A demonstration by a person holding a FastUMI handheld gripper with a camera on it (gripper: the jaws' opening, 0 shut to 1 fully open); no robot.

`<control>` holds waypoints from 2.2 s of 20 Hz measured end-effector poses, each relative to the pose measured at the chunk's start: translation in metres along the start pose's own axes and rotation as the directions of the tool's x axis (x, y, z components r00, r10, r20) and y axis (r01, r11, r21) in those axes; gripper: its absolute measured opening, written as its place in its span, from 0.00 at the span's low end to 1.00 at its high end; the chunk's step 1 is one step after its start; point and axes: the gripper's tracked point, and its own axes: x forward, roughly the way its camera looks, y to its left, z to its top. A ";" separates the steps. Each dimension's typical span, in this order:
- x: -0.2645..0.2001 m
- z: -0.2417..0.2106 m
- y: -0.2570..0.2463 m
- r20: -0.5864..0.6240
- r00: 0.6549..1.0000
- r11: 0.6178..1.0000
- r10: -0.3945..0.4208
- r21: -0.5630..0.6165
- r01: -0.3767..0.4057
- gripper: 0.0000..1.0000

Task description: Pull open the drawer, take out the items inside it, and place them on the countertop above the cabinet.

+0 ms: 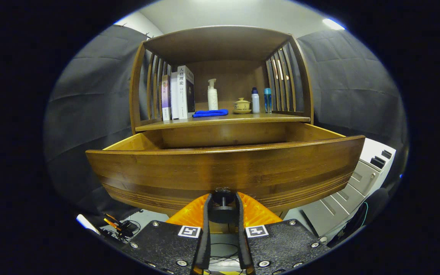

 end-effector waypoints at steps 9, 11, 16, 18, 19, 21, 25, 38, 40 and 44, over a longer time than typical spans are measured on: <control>-0.014 -0.005 0.004 0.010 1.000 1.000 0.016 -0.025 -0.016 0.29; -0.014 -0.004 0.004 0.014 1.000 0.999 0.014 -0.031 -0.014 0.35; -0.033 0.012 0.020 0.063 0.993 0.994 0.102 -0.052 -0.099 0.76; -0.042 0.031 0.027 0.105 0.985 0.990 0.138 -0.021 -0.136 0.95; -0.046 0.040 0.029 0.118 0.982 0.989 0.148 -0.023 -0.146 0.95; -0.052 0.066 0.028 0.153 0.977 0.989 0.146 -0.061 -0.138 0.95; -0.043 0.100 0.025 0.115 0.988 0.988 0.106 -0.125 -0.091 0.95; 0.020 0.177 0.024 -0.033 0.999 0.999 -0.010 -0.045 0.009 0.95; 0.035 0.173 0.012 -0.095 0.993 0.994 -0.070 -0.087 0.062 0.95; 0.061 0.148 0.004 -0.218 0.970 0.990 -0.105 -0.118 0.081 0.95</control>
